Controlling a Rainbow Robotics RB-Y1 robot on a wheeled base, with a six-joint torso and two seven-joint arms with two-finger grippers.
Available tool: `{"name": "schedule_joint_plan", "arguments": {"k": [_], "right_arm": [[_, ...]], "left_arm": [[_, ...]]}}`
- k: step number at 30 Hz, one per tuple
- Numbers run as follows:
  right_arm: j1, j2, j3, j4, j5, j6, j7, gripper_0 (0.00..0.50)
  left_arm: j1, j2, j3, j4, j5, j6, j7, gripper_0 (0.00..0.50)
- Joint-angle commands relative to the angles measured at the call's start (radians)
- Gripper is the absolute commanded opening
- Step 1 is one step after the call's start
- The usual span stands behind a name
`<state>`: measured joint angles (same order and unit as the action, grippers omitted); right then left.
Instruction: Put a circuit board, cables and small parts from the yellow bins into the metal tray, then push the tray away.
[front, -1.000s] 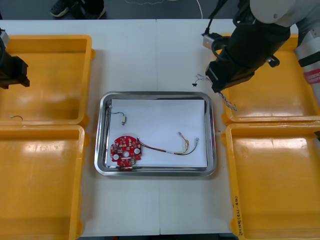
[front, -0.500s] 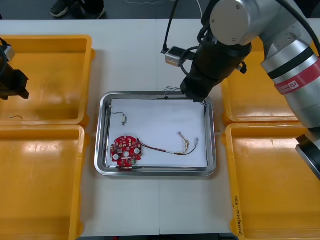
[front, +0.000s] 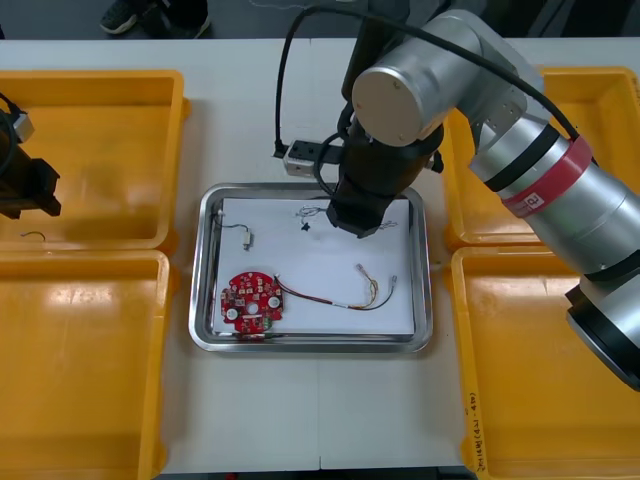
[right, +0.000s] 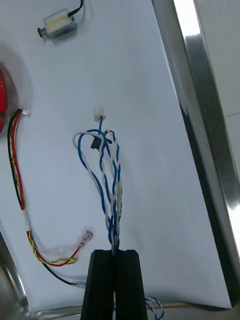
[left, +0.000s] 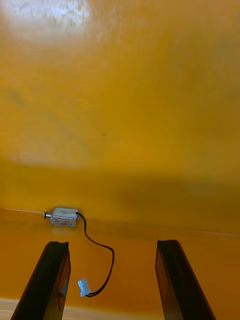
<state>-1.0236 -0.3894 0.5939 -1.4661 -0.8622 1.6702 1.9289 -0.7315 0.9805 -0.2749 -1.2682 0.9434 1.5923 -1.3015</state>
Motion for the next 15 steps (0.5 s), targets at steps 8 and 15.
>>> {"name": "schedule_joint_plan", "arguments": {"k": [8,15], "right_arm": [[-0.036,0.043,0.093,0.03,-0.004,-0.072,0.005,0.0],[-0.036,0.044,0.173,0.039,0.012,-0.125,-0.004,0.0]], "left_arm": [[0.055,0.052,-0.004,-0.005,0.025,-0.032,-0.059,0.5],[0.066,0.052,-0.004,-0.005,0.026,-0.031,-0.056,0.5]]}}
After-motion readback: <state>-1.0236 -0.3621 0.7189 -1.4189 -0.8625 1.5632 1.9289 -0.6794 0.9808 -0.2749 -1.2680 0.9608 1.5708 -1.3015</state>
